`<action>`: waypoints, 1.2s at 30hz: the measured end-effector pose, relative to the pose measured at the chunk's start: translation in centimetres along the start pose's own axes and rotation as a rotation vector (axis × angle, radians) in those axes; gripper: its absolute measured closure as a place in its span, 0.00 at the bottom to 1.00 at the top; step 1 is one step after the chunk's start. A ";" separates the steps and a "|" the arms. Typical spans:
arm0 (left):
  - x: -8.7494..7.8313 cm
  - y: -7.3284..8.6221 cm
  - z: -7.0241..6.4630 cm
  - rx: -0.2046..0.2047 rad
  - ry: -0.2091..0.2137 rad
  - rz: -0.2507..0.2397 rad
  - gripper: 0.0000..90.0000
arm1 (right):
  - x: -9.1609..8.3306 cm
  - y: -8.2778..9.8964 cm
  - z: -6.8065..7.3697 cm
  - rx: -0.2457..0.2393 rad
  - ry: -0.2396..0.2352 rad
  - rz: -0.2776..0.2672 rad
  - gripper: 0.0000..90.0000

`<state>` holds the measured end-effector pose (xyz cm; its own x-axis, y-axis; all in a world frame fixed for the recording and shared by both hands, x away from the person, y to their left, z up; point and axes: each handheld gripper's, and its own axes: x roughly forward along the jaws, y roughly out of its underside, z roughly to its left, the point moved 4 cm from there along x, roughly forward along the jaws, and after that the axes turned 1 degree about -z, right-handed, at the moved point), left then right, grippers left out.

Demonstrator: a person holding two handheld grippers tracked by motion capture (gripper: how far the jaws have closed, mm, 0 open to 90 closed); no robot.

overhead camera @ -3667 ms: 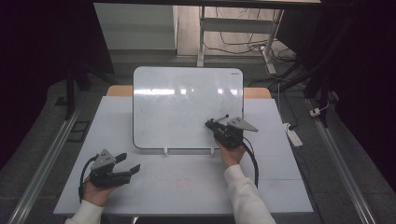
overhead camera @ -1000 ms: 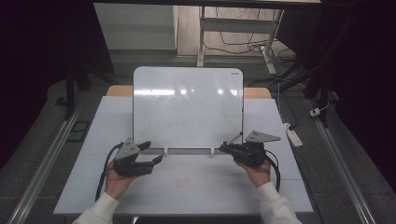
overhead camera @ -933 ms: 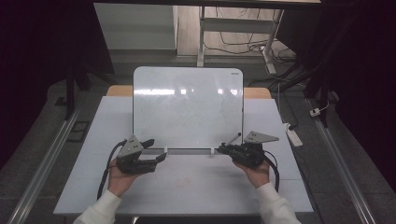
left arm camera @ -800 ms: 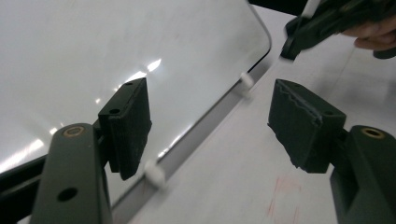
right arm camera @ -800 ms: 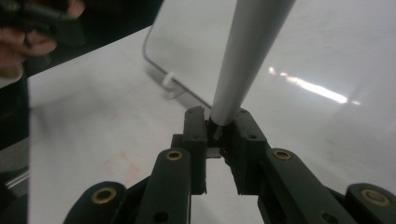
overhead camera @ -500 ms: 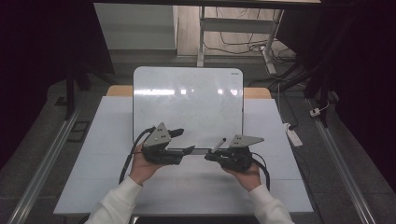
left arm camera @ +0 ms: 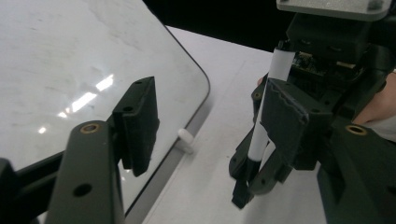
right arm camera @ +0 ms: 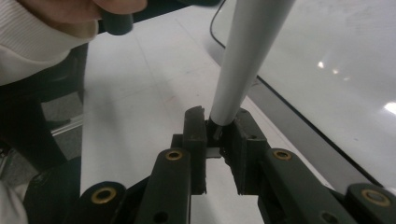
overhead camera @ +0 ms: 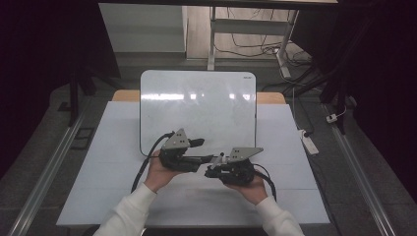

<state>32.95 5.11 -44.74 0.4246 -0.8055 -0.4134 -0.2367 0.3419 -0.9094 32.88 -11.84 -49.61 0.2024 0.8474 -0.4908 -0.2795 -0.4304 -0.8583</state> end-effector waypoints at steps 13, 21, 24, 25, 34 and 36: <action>0.5 0.2 -0.8 0.014 0.105 0.021 0.54 | 0.2 0.1 0.0 -0.002 -0.040 0.029 0.86; 1.1 0.1 -1.4 0.017 0.164 0.024 0.56 | 0.5 0.2 0.2 -0.009 -0.054 0.042 0.86; 1.5 0.1 -1.6 0.030 0.181 0.031 0.67 | 0.5 0.2 0.3 -0.010 -0.060 0.044 0.86; 1.5 0.1 -1.6 0.032 0.187 0.031 0.74 | 0.6 0.2 0.3 -0.011 -0.062 0.046 0.86; 1.4 0.2 -1.4 0.019 0.171 -0.001 0.90 | 0.2 0.4 0.0 -0.016 -0.045 0.073 0.85; 1.3 0.2 -1.2 0.001 0.147 -0.015 0.91 | 0.0 0.3 0.0 -0.018 0.008 0.045 0.77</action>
<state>32.39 3.57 -45.41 0.2960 -0.8727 -0.3883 -0.2305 0.3293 -0.9157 32.76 -12.00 -49.84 0.1979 0.8243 -0.5304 -0.2712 -0.4739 -0.8378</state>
